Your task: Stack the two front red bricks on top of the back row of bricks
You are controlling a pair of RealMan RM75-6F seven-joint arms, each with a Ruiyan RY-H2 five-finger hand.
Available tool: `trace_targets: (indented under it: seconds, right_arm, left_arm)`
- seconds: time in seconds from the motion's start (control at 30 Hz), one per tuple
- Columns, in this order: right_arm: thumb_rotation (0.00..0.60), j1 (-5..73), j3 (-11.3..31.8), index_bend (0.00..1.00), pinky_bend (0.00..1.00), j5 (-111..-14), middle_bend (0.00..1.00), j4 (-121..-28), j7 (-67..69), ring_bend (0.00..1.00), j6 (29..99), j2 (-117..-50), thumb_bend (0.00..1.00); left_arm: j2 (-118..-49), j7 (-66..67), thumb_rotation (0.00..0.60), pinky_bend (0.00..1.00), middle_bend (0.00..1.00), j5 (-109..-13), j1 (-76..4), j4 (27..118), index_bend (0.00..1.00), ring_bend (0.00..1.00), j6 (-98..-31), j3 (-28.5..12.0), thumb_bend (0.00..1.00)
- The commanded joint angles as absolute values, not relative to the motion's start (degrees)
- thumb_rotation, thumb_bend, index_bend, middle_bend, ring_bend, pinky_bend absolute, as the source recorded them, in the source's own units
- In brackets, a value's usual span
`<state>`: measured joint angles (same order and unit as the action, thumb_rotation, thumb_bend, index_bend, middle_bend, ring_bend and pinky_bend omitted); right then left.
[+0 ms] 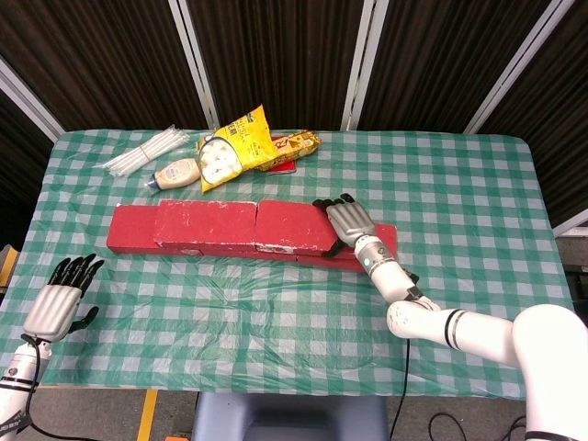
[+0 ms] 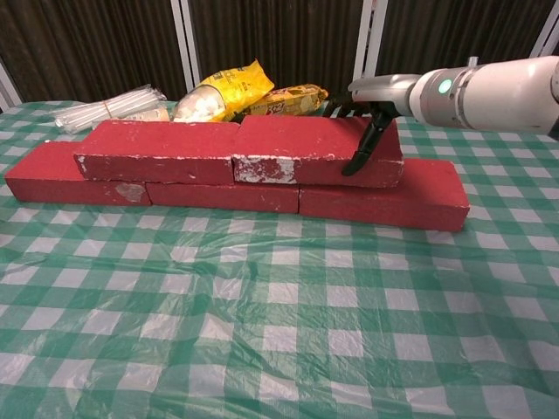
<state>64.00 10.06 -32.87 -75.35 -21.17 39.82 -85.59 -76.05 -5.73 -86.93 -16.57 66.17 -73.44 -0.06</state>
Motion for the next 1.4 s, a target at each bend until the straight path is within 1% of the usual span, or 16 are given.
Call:
trace_targets:
  seconds: [0.03,0.23,0.33,0.4,0.47,0.53,0.7,0.8,0.9,0.93,1.0,1.03,1.13,1.4]
  right_arm:
    - [0.6,64.1,10.1,0.5,0.19,-32.7,0.48,-75.7,-21.4,0.44,40.2,-85.7,0.13]
    - [0.6,64.2,10.0,0.48,0.19,-32.1,0.48,-76.5,-22.2,0.44,41.4,-85.5,0.13]
    - [0.6,64.2,9.7,0.42,0.18,-31.6,0.48,-76.6,-22.8,0.41,41.8,-85.7,0.13]
    - [0.6,64.3,9.6,0.33,0.17,-31.1,0.45,-76.6,-23.0,0.35,41.7,-85.8,0.13]
    - [0.6,64.3,9.6,0.27,0.16,-30.7,0.41,-76.6,-23.1,0.32,41.6,-85.9,0.13]
    - [0.6,64.4,9.5,0.25,0.16,-29.9,0.39,-76.6,-23.4,0.31,41.4,-85.9,0.13]
    - [0.6,64.8,9.3,0.23,0.15,-28.9,0.39,-76.9,-24.1,0.31,41.5,-85.8,0.13]
    - [0.6,64.8,9.1,0.19,0.15,-28.6,0.38,-76.9,-24.4,0.31,41.6,-85.9,0.13]
    - [0.6,64.9,9.0,0.1,0.13,-27.9,0.32,-76.8,-24.7,0.26,41.3,-85.9,0.13]
    - [0.6,65.0,8.9,0.05,0.11,-27.7,0.28,-76.8,-24.8,0.22,41.3,-85.9,0.13]
    - [0.6,65.1,8.9,0.01,0.09,-27.0,0.21,-76.9,-24.9,0.17,41.2,-85.9,0.13]
    - [0.6,65.1,9.0,0.0,0.09,-26.9,0.18,-76.9,-24.8,0.15,41.2,-85.9,0.13]
    - [0.6,65.2,9.3,0.0,0.07,-26.4,0.14,-76.9,-24.4,0.11,40.9,-85.9,0.13]
    - [0.6,65.2,9.3,0.0,0.07,-27.0,0.11,-76.5,-23.9,0.11,40.5,-86.6,0.13]
  left_arm:
    - [-76.0,-5.7,0.6,0.0,0.0,-87.0,-16.5,66.3,0.0,0.0,-73.5,0.0,0.35]
    - [-75.7,-5.9,0.6,0.0,0.0,-87.0,-16.5,66.5,0.0,0.0,-73.6,0.0,0.35]
    - [-75.6,-6.1,0.6,0.0,0.0,-87.1,-16.4,66.6,0.0,0.0,-73.7,0.0,0.35]
    - [-75.6,-6.1,0.6,0.0,0.0,-87.2,-16.4,66.7,0.0,0.0,-73.6,0.1,0.35]
    - [-75.5,-6.1,0.6,0.0,0.0,-87.3,-16.5,66.8,0.0,0.0,-73.5,0.2,0.35]
    - [-75.5,-6.2,0.6,0.0,0.0,-87.3,-16.5,66.8,0.0,0.0,-73.3,0.3,0.35]
    - [-75.5,-6.2,0.6,0.0,0.0,-87.4,-16.6,66.9,0.0,0.0,-73.0,0.5,0.35]
    - [-75.3,-6.4,0.6,0.0,0.0,-87.5,-16.6,67.2,0.0,0.0,-72.9,0.6,0.35]
    - [-75.2,-6.3,0.6,0.0,0.0,-87.4,-16.6,67.3,0.0,0.0,-73.0,0.5,0.35]
    - [-75.2,-6.3,0.6,0.0,0.0,-87.4,-16.6,67.4,0.0,0.0,-72.9,0.5,0.35]
    - [-75.2,-6.2,0.6,0.0,0.0,-87.3,-16.6,67.4,0.0,0.0,-72.9,0.5,0.35]
    - [-75.2,-6.2,0.6,0.0,0.0,-87.3,-16.5,67.4,0.0,0.0,-72.9,0.5,0.35]
    - [-75.1,-6.3,0.6,0.0,0.0,-87.3,-16.5,67.5,0.0,0.0,-72.9,0.5,0.35]
    - [-75.0,-6.4,0.6,0.0,0.0,-87.3,-16.5,67.5,0.0,0.0,-72.9,0.5,0.35]
